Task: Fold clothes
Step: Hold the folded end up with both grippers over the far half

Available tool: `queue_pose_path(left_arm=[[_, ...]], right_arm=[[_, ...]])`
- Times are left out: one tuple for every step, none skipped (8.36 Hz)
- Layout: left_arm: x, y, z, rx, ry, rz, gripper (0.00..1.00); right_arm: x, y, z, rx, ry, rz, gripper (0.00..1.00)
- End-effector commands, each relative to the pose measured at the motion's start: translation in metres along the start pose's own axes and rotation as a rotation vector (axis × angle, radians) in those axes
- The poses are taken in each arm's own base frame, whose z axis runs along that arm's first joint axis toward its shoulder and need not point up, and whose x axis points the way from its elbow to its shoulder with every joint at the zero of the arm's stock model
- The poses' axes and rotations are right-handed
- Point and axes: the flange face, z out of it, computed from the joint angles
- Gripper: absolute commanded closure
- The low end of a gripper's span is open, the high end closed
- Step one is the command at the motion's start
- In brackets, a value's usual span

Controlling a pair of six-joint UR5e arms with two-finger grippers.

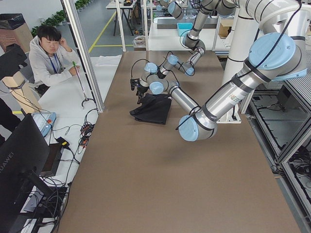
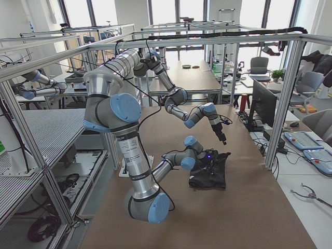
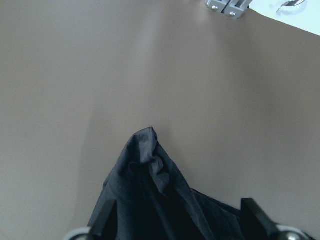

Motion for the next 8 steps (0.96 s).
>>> queue_pose_path(left_arm=[[-0.010,-0.005,-0.006,0.000,0.005,0.005,0.00],[-0.009,-0.004,-0.006,-0.001,0.006,0.007,0.00],[-0.016,-0.003,-0.002,-0.002,-0.001,0.005,0.00],[-0.017,-0.003,-0.001,-0.003,-0.002,0.006,0.00],[-0.018,-0.003,0.000,-0.003,-0.004,0.006,0.00],[-0.021,-0.004,0.002,-0.002,-0.007,0.004,0.00],[-0.027,-0.003,0.005,-0.006,-0.014,0.002,0.00],[-0.027,-0.003,0.005,-0.004,-0.014,0.002,0.00]], right_arm=[[-0.001,0.012,0.000,-0.020,-0.001,0.116,0.10],[0.003,0.017,0.010,-0.013,0.019,0.110,0.10],[0.003,0.020,0.028,0.002,0.044,0.170,0.12],[-0.010,0.034,0.044,0.031,0.050,0.234,0.14],[-0.012,0.052,0.047,0.062,0.039,0.282,0.15],[-0.010,0.073,0.047,0.064,0.035,0.299,0.16],[-0.010,0.093,0.049,0.084,0.027,0.324,0.17],[-0.008,0.103,0.054,0.090,0.033,0.315,0.17]])
